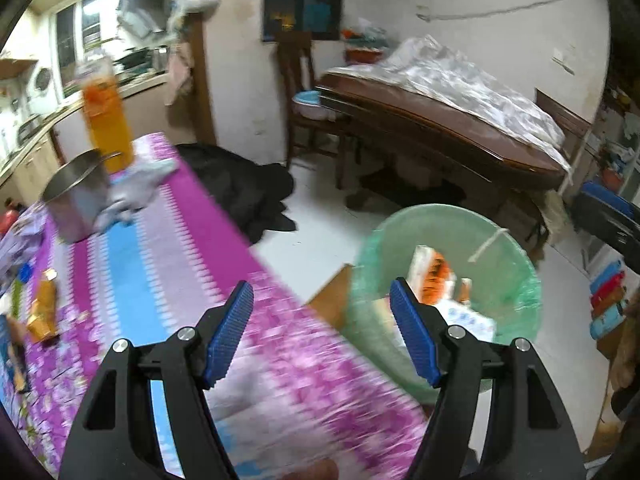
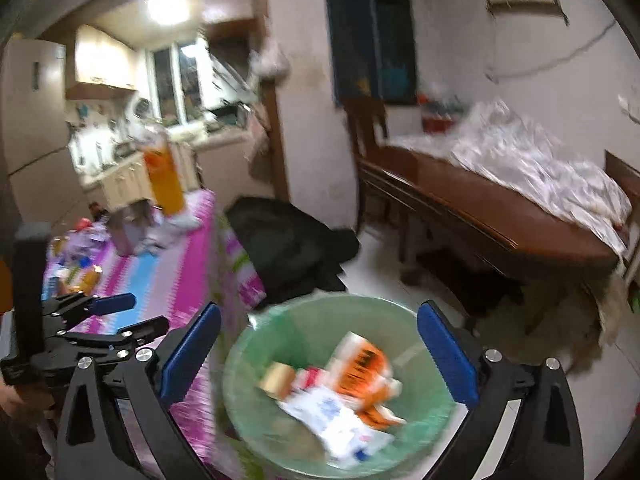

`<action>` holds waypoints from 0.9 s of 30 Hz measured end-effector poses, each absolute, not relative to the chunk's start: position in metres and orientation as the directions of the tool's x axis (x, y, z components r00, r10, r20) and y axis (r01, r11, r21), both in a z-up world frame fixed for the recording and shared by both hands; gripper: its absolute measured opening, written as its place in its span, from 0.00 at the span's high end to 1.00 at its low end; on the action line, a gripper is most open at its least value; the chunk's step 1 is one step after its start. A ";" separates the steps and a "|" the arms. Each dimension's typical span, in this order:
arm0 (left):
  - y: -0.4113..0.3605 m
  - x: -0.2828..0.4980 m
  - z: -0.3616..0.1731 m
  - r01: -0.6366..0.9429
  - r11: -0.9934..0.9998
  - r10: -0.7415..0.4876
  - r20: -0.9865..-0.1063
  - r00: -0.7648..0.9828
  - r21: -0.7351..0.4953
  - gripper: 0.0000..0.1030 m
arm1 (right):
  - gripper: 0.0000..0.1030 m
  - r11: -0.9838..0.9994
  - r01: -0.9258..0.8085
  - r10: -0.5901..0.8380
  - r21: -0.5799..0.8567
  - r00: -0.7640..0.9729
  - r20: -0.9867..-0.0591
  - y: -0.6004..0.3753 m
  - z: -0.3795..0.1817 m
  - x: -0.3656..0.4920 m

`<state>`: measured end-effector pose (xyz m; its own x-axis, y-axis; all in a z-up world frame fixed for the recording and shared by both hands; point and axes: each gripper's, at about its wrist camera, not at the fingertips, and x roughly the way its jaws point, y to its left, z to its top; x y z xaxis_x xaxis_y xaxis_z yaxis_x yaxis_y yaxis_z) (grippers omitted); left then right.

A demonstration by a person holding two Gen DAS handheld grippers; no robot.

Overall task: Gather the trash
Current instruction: 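Move both tools back over the table toward the remaining trash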

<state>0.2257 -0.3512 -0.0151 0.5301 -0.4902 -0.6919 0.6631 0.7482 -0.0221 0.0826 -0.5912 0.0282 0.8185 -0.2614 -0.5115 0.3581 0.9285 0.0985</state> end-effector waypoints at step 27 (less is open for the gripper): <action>-0.004 0.360 -0.056 0.044 0.996 -0.084 -0.731 0.677 -0.073 0.24 | 0.05 0.968 -0.173 0.247 0.180 0.767 -0.592 -0.306 -0.020 0.245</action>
<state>0.3600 -0.0042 -0.0562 0.6773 -0.0836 -0.7310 0.0444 0.9964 -0.0728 0.2451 -0.3064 -0.0198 0.7671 0.2467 -0.5922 -0.1728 0.9685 0.1795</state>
